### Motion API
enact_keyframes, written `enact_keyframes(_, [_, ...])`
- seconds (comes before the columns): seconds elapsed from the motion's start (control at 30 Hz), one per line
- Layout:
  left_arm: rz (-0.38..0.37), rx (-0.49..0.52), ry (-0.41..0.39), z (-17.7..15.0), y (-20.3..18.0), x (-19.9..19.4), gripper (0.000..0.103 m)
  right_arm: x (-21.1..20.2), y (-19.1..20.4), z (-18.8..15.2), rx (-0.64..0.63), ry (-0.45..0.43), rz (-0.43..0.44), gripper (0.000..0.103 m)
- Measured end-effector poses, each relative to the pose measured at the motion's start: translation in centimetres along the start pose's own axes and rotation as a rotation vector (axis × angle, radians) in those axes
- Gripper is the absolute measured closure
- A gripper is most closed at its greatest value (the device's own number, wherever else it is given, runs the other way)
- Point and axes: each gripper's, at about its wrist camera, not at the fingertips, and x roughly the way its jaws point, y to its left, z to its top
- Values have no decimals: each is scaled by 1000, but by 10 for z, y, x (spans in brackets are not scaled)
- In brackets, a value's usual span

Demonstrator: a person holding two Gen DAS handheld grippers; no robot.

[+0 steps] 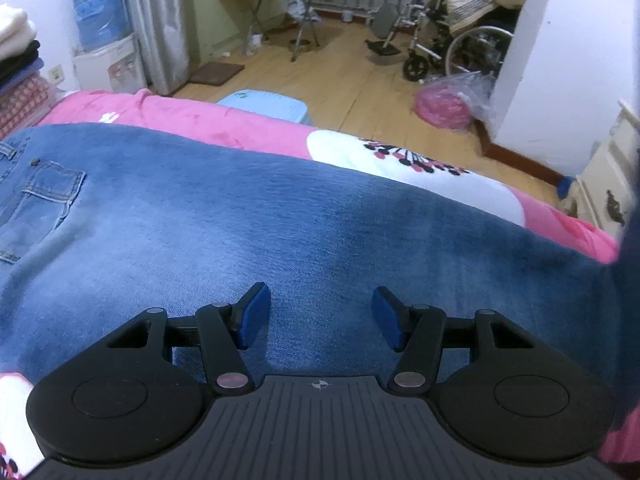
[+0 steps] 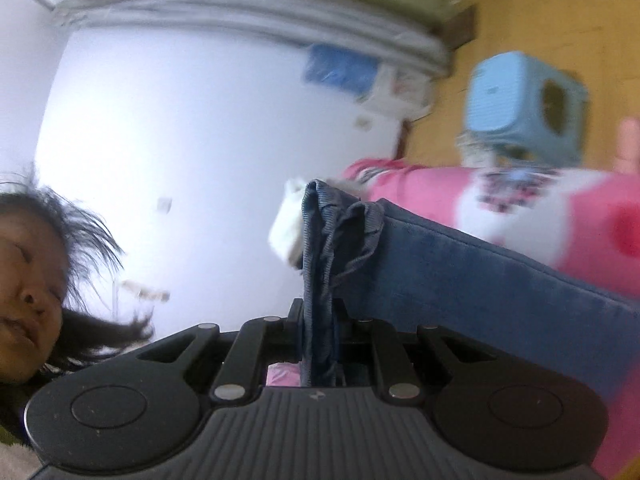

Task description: Fold clothes

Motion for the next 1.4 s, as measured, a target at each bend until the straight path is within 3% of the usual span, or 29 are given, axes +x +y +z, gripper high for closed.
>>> enact_keyframes(0.27, [-73, -3, -34, -7, 11, -1, 46, 112, 27, 32, -50, 84, 92, 89])
enact_keyframes(0.63, [-194, -59, -32, -6, 39, -8, 46, 191, 36, 52, 2, 97, 152, 89])
enact_keyframes(0.87, [-93, -117, -76, -8, 82, -49, 46, 243, 37, 60, -4, 131, 140, 89])
enact_keyframes(1.07, [-24, -246, -102, -10, 133, -69, 46, 295, 35, 58, -6, 187, 132, 89])
enact_keyframes(1.27, [81, -308, -131, -19, 169, -89, 46, 376, 36, 55, -64, 290, 86, 89])
enact_keyframes(1.4, [174, -383, -119, -31, 201, -95, 46, 440, 26, 55, -100, 369, -6, 89])
